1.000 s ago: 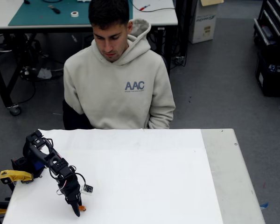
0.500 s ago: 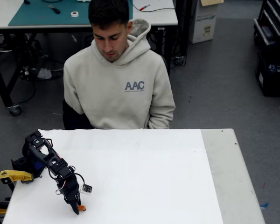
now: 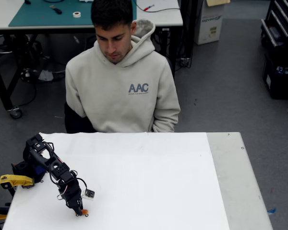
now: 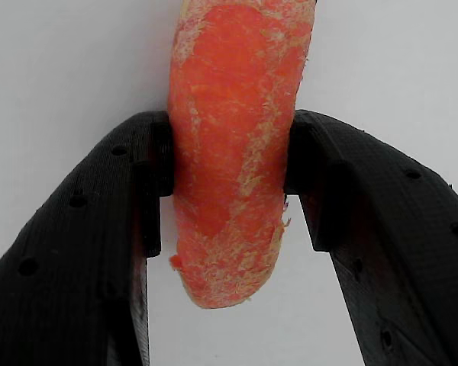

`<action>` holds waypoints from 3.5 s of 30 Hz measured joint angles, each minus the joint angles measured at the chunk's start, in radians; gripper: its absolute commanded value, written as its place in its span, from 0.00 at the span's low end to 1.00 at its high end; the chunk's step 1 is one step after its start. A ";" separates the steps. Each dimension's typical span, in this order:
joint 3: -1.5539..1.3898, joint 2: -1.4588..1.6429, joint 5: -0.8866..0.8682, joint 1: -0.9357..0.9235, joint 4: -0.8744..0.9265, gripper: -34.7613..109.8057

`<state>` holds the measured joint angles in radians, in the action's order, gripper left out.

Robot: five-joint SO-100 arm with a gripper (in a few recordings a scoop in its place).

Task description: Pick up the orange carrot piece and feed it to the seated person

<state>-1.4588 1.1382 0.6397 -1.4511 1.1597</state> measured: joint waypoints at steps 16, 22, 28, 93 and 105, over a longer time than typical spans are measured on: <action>0.008 0.000 -0.011 0.112 0.015 0.22; 0.006 0.035 -0.034 0.193 0.029 0.22; -0.020 0.103 -0.227 0.362 0.040 0.22; 0.792 0.083 -1.439 1.514 0.035 0.23; 1.149 0.084 -1.646 1.667 0.035 0.23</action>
<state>-0.3099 1.2226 -1.0063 0.2163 1.1950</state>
